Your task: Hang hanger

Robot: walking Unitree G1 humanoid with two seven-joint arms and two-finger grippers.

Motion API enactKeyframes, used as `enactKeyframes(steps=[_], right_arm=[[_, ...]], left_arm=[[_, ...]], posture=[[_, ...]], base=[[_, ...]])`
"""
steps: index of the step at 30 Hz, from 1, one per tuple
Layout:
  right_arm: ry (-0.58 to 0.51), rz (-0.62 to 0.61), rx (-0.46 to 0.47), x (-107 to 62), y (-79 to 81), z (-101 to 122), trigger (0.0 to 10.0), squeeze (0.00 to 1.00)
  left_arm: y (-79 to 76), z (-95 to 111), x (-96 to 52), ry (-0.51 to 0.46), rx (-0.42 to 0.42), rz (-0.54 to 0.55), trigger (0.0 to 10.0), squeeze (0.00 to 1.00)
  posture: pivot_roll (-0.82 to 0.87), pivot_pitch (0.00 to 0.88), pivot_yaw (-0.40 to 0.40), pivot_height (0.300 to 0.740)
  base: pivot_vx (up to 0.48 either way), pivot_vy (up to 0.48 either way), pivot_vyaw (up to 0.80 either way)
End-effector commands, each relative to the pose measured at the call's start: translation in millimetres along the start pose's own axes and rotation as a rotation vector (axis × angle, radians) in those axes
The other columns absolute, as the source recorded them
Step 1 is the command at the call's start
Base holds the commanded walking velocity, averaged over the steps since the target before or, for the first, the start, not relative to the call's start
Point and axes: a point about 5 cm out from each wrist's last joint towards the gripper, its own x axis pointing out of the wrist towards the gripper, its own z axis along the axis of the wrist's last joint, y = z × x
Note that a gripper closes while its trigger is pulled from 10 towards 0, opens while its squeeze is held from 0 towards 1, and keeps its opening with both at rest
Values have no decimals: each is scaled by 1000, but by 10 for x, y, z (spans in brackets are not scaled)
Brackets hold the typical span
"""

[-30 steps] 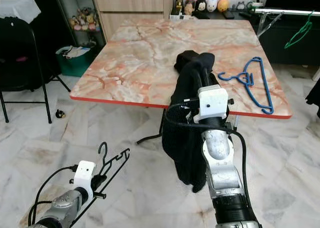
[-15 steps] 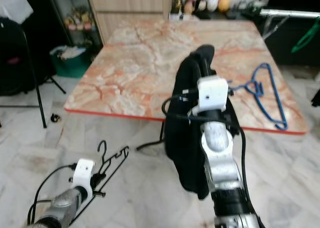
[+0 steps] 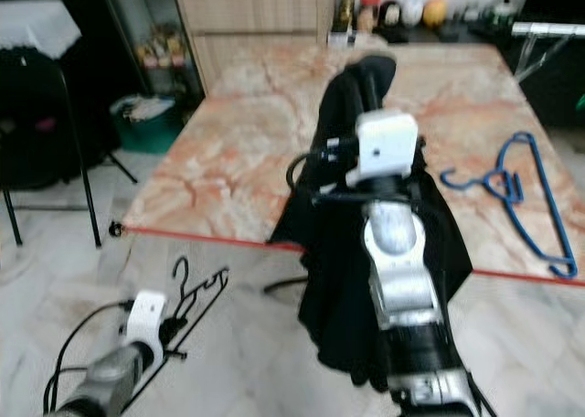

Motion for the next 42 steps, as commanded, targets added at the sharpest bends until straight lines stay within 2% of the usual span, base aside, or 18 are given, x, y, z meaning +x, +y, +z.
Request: enactKeyframes(steps=[1, 5, 9, 15, 18, 24, 36, 39, 42], right_arm=[[-73, 3, 14, 144, 10, 166, 10000, 0], [-85, -6, -7, 223, -64, 195, 10000, 0], [-104, -36, -48, 398, -249, 247, 10000, 0], [-113, -42, -74, 501, -338, 277, 10000, 0], [-124, -52, -106, 615, -441, 321, 10000, 0], [-146, -56, -125, 770, -531, 385, 10000, 0], [-145, -45, -145, 886, -575, 367, 10000, 0], [-128, -49, -137, 869, -581, 320, 10000, 0], [-38, -49, -141, 775, -553, 111, 10000, 0]], left_arm=[[67, -41, -31, 16, -7, 19, 10000, 0], [69, -46, -32, 18, -7, 19, 10000, 0], [69, -52, -34, 21, -7, 19, 10000, 0], [65, -50, -32, 21, -7, 18, 10000, 0], [68, -54, -34, 22, -8, 19, 10000, 0], [69, -81, -45, 28, -7, 17, 10000, 0], [61, -77, -41, 29, 2, 13, 10000, 0], [60, -78, -41, 29, 1, 14, 10000, 0], [54, -94, -46, 32, 0, 15, 10000, 0]], posture=[[-19, 0, 66, 740], [-23, 0, 67, 740], [-25, 0, 68, 740], [-28, 0, 71, 740], [-29, 0, 71, 740], [-27, 0, 67, 740], [-27, 0, 66, 740], [-23, 0, 63, 740], [-21, 0, 61, 740]], base=[[281, 0, 0], [281, 0, 0], [282, 0, 0], [282, 0, 0], [285, 0, 0], [288, 0, 0], [289, 0, 0], [289, 0, 0], [287, 0, 0]])
